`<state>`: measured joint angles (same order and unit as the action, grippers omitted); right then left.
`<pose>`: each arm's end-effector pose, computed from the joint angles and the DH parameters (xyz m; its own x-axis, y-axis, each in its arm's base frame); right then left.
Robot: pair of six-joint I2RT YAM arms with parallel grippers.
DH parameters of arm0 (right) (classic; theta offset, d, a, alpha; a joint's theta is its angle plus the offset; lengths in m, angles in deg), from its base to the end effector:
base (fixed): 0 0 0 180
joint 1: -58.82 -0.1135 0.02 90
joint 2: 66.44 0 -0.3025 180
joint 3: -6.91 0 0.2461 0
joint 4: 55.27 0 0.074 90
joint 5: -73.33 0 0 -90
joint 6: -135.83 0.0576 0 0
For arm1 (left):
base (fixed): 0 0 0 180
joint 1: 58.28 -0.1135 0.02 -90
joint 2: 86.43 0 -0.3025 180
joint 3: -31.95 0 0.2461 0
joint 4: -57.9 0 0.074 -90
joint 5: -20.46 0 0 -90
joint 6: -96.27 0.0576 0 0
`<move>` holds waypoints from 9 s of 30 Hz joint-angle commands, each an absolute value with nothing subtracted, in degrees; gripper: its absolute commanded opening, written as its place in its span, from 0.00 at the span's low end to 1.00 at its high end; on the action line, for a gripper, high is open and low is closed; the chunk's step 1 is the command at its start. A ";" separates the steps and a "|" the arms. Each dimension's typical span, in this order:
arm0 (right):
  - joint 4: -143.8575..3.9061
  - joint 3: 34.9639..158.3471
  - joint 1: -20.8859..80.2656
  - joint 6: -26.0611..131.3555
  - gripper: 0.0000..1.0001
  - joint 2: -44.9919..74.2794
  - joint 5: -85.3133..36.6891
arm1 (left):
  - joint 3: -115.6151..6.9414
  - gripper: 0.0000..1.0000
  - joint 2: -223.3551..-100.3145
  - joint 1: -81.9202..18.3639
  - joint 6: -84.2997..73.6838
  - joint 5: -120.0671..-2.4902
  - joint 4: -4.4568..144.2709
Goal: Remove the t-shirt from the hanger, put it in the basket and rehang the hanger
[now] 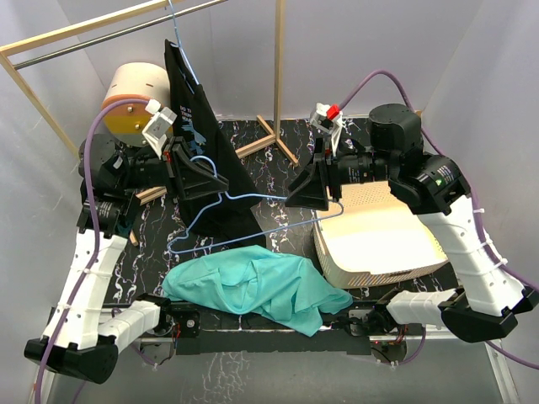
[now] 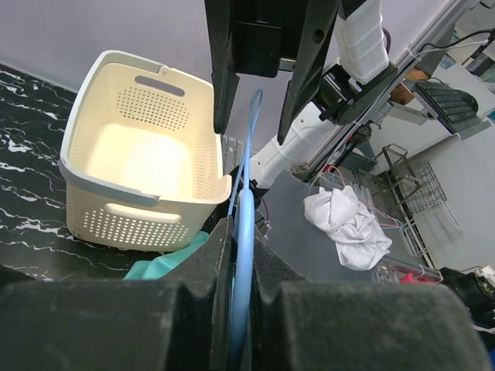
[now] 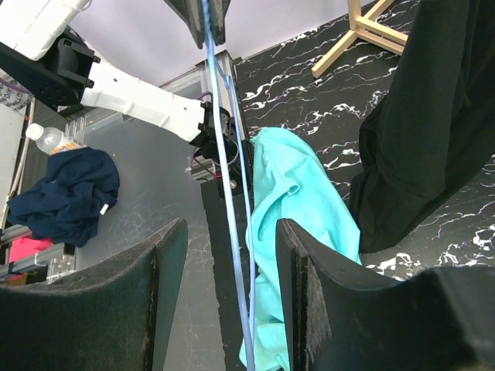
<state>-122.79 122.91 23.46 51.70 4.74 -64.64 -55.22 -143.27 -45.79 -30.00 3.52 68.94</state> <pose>0.1390 0.1511 0.5299 -0.4098 -0.2069 -0.8884 -0.9092 0.1715 0.3795 0.1371 -0.0868 0.5210 -0.2988 -0.1104 -0.9479 0.9523 0.0297 -0.3036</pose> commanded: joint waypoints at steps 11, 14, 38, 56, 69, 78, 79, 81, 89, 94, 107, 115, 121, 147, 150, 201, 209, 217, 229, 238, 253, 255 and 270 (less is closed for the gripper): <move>-122.41 121.65 22.34 49.79 0.47 4.31 -61.81 | -57.74 0.00 -146.18 -45.97 -35.79 2.73 60.53; -122.85 121.31 22.09 49.53 0.31 4.44 -60.29 | -57.93 0.00 -146.37 -45.99 -36.39 2.66 59.87; -122.34 127.29 22.11 59.98 0.08 -8.17 -34.30 | -57.99 0.97 -130.86 -46.00 -18.40 -29.93 87.84; -102.61 126.67 22.13 63.94 0.08 -11.67 -16.41 | -30.51 0.93 -110.91 -45.96 -12.11 -61.51 98.72; -97.46 135.67 22.08 60.30 0.08 13.48 -14.12 | -23.72 0.89 -110.51 -46.02 -10.29 -65.76 98.05; -92.49 145.81 22.08 58.07 0.08 26.95 -13.37 | -23.37 0.89 -109.81 -45.87 -10.81 -66.94 98.79; -91.77 145.76 22.08 57.87 0.08 27.38 -13.37 | -23.39 0.89 -109.83 -45.80 -10.80 -66.94 98.74; -90.30 145.45 22.12 57.58 0.08 28.09 -12.89 | -23.27 0.89 -109.98 -45.78 -10.80 -66.91 98.73; -82.85 141.60 22.14 57.04 0.08 29.21 -11.88 | -23.28 0.89 -110.25 -44.95 -10.82 -67.17 98.81; -78.65 141.02 22.08 56.39 0.08 30.77 -11.06 | -23.13 0.89 -109.91 -44.78 -10.99 -67.66 98.99; -80.59 153.16 22.09 55.98 0.08 42.62 -11.55 | -23.17 0.89 -109.97 -44.82 -11.04 -68.39 99.26; -84.49 151.68 22.08 56.47 0.56 41.86 -13.13 | -23.12 0.88 -109.90 -44.81 -11.13 -68.91 99.34; -84.05 134.24 22.11 56.50 0.82 27.05 -17.06 | -23.07 0.88 -109.90 -44.81 -11.13 -68.78 99.25; -89.24 76.00 -15.89 63.94 0.98 10.34 -14.10 | -23.31 0.88 -110.25 -44.79 -11.56 -70.22 99.84; -84.88 75.20 -15.89 62.18 0.99 13.84 -12.21 | -23.42 0.88 -110.10 -44.82 -11.74 -70.82 100.05; -101.18 114.88 3.91 61.50 0.08 -6.03 25.14 | -23.31 0.88 -109.78 -44.56 -11.92 -71.12 100.03; -100.85 140.66 3.80 49.98 0.08 -1.56 35.65 | -23.34 0.88 -110.16 -44.44 -11.85 -70.99 100.02; -101.74 132.98 1.74 48.90 0.08 -10.22 44.76 | -23.28 0.88 -110.57 -44.48 -11.77 -70.53 99.87; -126.39 99.88 0.72 79.49 0.08 -17.36 42.29 | -23.15 0.88 -111.30 -44.39 -11.66 -69.89 99.61; -133.85 90.65 0.88 88.66 0.11 -15.87 37.87 | -23.07 0.88 -111.48 -44.24 -11.61 -69.62 99.52; -125.68 96.08 0.90 74.67 0.67 -18.48 22.76 | -22.99 0.88 -112.17 -44.13 -11.57 -69.14 99.30; -123.58 99.43 0.90 70.53 0.36 -13.38 17.65 | -22.96 0.88 -112.18 -44.19 -11.59 -69.27 99.34; -131.24 156.05 8.32 55.21 0.30 32.38 -8.63 | -22.96 0.89 -111.96 -44.13 -11.85 -69.99 99.52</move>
<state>-129.76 141.16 4.84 60.49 27.49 -1.21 -23.29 -111.90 -44.41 -11.75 -69.99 99.93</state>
